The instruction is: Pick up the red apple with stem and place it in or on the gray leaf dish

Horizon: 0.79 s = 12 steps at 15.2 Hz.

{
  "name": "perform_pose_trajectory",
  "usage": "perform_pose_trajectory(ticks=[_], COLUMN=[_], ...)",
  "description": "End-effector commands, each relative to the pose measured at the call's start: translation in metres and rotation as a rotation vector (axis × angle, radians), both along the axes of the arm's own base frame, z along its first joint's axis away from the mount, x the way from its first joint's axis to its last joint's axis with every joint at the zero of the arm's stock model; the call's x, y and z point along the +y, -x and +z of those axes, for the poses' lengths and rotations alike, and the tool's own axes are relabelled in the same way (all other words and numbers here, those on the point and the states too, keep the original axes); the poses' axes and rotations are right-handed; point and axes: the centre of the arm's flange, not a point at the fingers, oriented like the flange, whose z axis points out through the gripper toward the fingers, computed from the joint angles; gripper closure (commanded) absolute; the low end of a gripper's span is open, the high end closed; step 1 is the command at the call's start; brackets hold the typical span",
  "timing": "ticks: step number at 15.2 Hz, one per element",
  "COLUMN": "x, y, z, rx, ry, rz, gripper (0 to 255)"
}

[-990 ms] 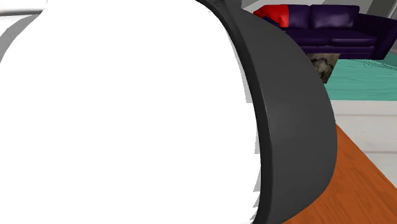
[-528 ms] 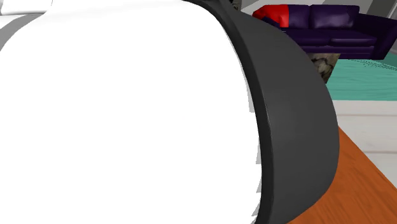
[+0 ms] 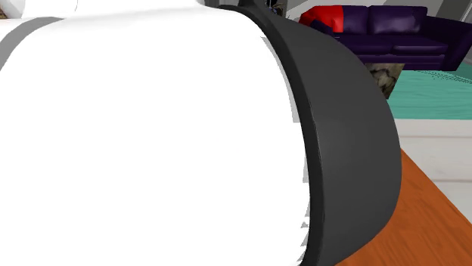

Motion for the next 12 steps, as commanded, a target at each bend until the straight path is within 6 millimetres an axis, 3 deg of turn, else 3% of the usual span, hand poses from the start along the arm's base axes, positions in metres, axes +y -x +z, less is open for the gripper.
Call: perform_pose_trajectory(ticks=[1,8,12], x=[0.001,0.001,0.001], y=[-0.001,-0.001,-0.001], z=[-0.011,-0.05,-0.05], rx=[-0.001,-0.001,-0.001], ry=[0.0,0.0,0.0], rz=[0.0,0.0,0.0], gripper=[255,255,255])
